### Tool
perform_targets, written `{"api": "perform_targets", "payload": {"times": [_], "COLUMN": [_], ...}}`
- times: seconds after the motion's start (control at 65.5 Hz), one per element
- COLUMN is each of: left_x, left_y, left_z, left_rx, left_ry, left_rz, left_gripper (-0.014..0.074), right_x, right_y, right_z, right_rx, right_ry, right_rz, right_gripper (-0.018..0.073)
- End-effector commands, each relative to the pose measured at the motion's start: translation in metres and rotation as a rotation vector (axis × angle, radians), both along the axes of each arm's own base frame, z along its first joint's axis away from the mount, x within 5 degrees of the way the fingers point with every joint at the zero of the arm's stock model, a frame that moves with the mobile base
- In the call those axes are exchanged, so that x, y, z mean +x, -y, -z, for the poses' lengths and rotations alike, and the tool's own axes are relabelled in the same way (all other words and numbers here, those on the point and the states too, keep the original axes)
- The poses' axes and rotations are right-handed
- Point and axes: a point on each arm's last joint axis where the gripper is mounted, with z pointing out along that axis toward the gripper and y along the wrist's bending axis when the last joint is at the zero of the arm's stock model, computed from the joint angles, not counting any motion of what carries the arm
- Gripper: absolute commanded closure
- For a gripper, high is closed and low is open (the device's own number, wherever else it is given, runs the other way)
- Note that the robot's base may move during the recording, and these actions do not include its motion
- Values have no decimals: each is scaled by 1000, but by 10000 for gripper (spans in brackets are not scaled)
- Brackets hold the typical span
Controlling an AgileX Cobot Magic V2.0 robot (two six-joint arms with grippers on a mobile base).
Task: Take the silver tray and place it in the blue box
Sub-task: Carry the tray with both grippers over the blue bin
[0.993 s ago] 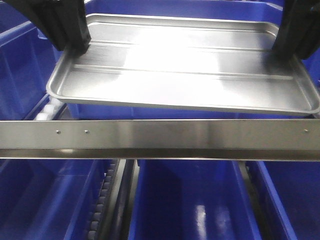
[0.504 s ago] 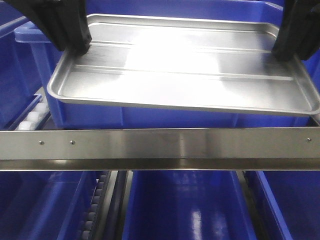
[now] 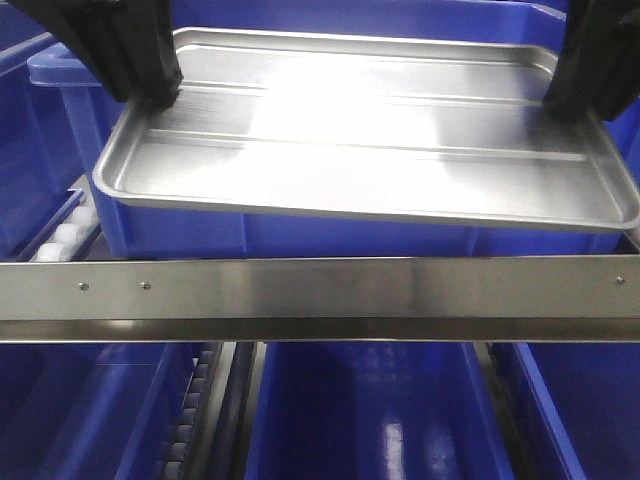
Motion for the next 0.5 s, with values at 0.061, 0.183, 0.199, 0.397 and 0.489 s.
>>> {"api": "perform_targets", "payload": {"times": [0.061, 0.183, 0.199, 0.397, 0.489], "left_x": [-1, -1, -1, -1, 0], "left_y": [-12, -12, -12, -12, -12], "left_z": [-18, -18, -18, -18, -18], "left_rx": [24, 24, 24, 24, 19], "left_ry": [74, 74, 74, 74, 78], "left_rz": [-11, -11, -11, -11, -10], "left_gripper": [701, 701, 701, 701, 701], "right_x": [0, 0, 0, 0, 0], "right_y": [10, 10, 10, 10, 10], "right_z": [-17, -17, -17, -17, -17], "right_rx": [-56, -56, -56, -54, -54], "right_ry": [86, 86, 86, 89, 89], "right_rz": [-3, -3, -3, -4, -4], "right_gripper": [490, 490, 490, 490, 490]}}
